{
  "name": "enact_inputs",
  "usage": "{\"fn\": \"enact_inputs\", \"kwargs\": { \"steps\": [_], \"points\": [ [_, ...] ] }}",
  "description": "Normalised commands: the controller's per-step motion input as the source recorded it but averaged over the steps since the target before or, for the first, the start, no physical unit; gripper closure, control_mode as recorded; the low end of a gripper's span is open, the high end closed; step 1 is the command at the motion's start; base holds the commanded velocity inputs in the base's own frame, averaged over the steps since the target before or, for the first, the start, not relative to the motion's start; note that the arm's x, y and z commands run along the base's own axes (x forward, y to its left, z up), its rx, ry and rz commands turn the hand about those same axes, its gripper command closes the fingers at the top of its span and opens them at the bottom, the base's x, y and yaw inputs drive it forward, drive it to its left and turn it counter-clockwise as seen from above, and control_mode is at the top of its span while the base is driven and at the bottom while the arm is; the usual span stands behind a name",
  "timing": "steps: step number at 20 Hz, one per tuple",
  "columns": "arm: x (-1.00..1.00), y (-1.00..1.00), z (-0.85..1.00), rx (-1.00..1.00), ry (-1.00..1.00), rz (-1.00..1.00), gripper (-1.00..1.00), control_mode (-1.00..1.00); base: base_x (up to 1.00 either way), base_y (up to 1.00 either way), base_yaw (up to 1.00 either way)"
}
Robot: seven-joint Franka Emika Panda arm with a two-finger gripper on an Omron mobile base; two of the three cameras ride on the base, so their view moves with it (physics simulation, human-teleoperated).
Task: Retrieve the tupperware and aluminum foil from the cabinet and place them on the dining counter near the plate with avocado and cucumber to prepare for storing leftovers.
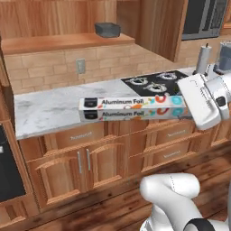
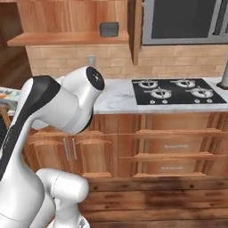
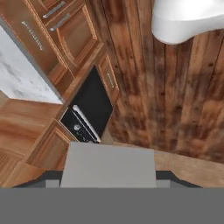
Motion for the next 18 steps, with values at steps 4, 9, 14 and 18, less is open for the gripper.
{"fn": "enact_inputs", "kwargs": {
  "steps": [4, 9, 14, 18],
  "points": [
    [0.0, 0.0, 0.0, 0.0, 0.0, 0.0, 1.0, 1.0, -0.14, 0.36, -0.67],
    [0.0, 0.0, 0.0, 0.0, 0.0, 0.0, 1.0, 1.0, -0.05, 0.44, -0.73],
    [0.0, 0.0, 0.0, 0.0, 0.0, 0.0, 1.0, 1.0, -0.14, 0.25, -0.77],
    [0.0, 0.0, 0.0, 0.0, 0.0, 0.0, 1.0, 1.0, -0.18, 0.09, -0.79]
  ]
}}
